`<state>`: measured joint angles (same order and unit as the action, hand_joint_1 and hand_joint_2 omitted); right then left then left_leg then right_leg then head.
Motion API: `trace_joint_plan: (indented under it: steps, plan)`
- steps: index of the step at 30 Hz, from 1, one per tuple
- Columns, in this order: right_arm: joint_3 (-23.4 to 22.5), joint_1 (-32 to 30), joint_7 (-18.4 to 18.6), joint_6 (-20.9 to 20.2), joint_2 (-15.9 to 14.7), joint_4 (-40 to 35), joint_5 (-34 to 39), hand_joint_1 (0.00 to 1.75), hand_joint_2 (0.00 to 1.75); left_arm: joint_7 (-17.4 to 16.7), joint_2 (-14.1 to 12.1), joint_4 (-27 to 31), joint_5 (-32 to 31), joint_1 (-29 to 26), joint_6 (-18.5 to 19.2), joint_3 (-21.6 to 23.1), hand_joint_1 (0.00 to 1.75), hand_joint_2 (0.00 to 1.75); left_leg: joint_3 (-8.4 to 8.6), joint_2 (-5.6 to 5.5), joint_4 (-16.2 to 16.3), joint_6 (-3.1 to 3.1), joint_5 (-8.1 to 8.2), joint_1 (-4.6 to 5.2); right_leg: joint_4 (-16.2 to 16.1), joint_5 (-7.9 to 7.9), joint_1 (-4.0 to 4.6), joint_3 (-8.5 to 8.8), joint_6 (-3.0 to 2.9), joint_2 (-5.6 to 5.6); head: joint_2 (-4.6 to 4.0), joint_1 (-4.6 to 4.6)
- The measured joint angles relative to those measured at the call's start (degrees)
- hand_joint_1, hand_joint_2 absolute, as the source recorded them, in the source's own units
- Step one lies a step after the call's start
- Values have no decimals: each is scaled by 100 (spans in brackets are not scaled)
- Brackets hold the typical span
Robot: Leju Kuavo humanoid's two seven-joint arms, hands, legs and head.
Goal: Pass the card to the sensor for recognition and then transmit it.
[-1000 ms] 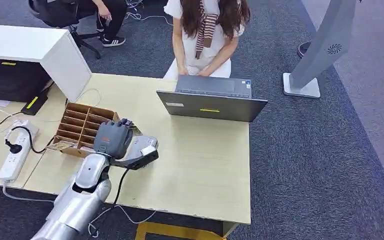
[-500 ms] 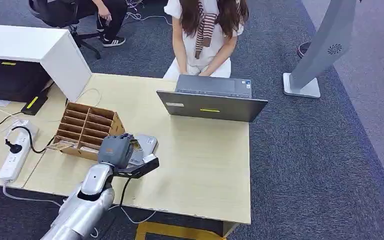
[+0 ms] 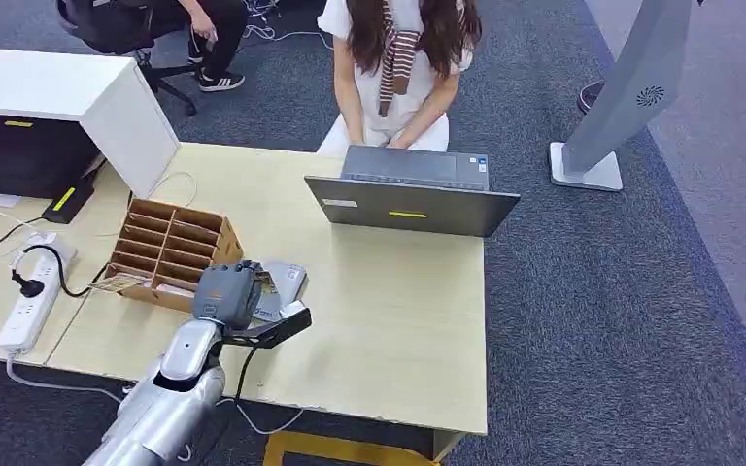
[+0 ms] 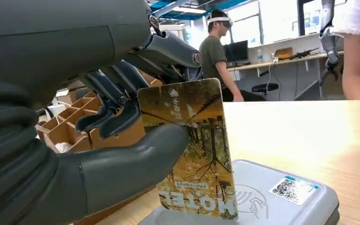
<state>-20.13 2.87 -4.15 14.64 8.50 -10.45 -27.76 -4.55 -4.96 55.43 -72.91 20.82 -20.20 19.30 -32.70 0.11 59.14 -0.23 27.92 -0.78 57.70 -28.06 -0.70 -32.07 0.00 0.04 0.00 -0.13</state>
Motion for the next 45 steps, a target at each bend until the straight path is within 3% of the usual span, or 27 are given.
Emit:
trace_joint_plan:
  steps: [12, 20, 26, 36, 45]
  plan:
    - [-28, -7, -46, -11, 0, 0, -18, 0, 175, 81, -83, 173, -83, 28, -129, -9, 175, 175, -1, 1, 1, -1, -5, -1, 0, 3, 0, -4, -2, 1, 0, 0]
    - [-61, -24, -109, -63, 0, 4, -87, 0, 175, 96, -611, 1075, -557, 745, 0, -9, 175, 175, -4, -1, 1, 3, -11, -2, 4, 6, 1, -5, -4, -2, 0, 0]
    - [-77, -26, -107, -105, 0, 13, -87, 0, 175, 157, -1073, 1394, -579, 1252, 164, -9, 175, 175, -4, 0, 1, 3, -11, -2, 7, 6, 1, -5, -4, -1, 0, 0]
    - [-98, -30, -53, -129, 0, 17, -111, 0, 175, 101, -1370, 1390, -614, 1416, 103, -20, 175, 175, -5, 1, 1, 3, -11, 0, 6, 6, 1, -8, -4, 1, 0, 0]
    - [-98, -27, 55, -131, 0, 15, -210, 0, 175, 74, -1366, 1029, -671, 1559, 0, -22, 175, 175, -5, 1, 1, 3, -11, -1, 6, 6, 0, -8, -4, 1, -2, 0]
